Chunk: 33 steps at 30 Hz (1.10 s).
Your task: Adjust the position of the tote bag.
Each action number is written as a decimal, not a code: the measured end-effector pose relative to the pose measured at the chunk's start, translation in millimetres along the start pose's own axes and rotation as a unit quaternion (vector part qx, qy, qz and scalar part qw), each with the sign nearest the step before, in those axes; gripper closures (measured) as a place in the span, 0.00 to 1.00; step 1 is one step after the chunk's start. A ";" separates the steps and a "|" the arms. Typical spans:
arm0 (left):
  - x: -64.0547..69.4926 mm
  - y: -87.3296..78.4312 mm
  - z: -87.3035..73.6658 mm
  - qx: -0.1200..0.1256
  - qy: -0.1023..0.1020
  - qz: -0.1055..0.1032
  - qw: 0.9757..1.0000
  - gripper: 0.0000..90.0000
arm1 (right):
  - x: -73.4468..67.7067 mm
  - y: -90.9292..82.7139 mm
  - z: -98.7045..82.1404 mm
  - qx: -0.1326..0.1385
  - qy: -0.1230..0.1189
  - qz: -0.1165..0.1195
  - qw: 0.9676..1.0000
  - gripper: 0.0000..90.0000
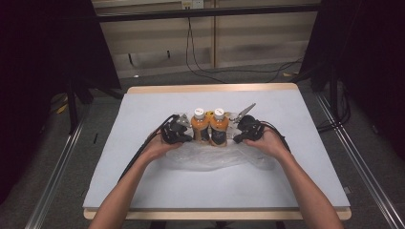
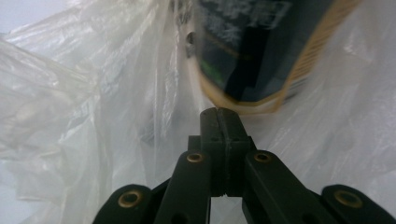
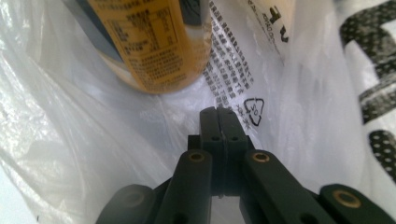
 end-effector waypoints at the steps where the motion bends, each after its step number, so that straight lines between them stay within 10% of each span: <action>1: -0.8 0.1 -0.3 0.007 0.000 -0.001 1.000 1.00 | 0.0 -0.4 -0.4 -0.003 -0.007 -0.002 1.000 1.00; 7: -0.3 -1.7 -6.2 -0.036 0.041 0.013 0.998 1.00 | -2.9 -2.6 -2.1 -0.032 -0.031 -0.002 0.999 1.00; 16: -13.7 -10.8 -16.9 -0.117 0.099 0.052 0.987 1.00 | -7.5 -19.0 -23.8 -0.113 -0.074 -0.017 0.991 1.00; 20: -22.4 -12.1 -19.2 -0.128 0.096 0.059 0.985 1.00 | -7.7 -26.6 -35.3 -0.152 -0.085 -0.023 0.984 1.00; 33: -20.9 -17.6 -27.1 -0.138 0.105 0.057 0.983 1.00 | 21.7 -45.1 -60.5 -0.163 -0.065 -0.060 0.983 1.00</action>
Point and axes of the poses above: each handheld gripper's, and its own axes: y roughly forward along the jaws, z roughly out of its top, x roughly to its right, the point moved 7 cm from there along y, roughly forward along the jaws, and after that the axes turned 5 degrees about z, right-handed, at the moved point
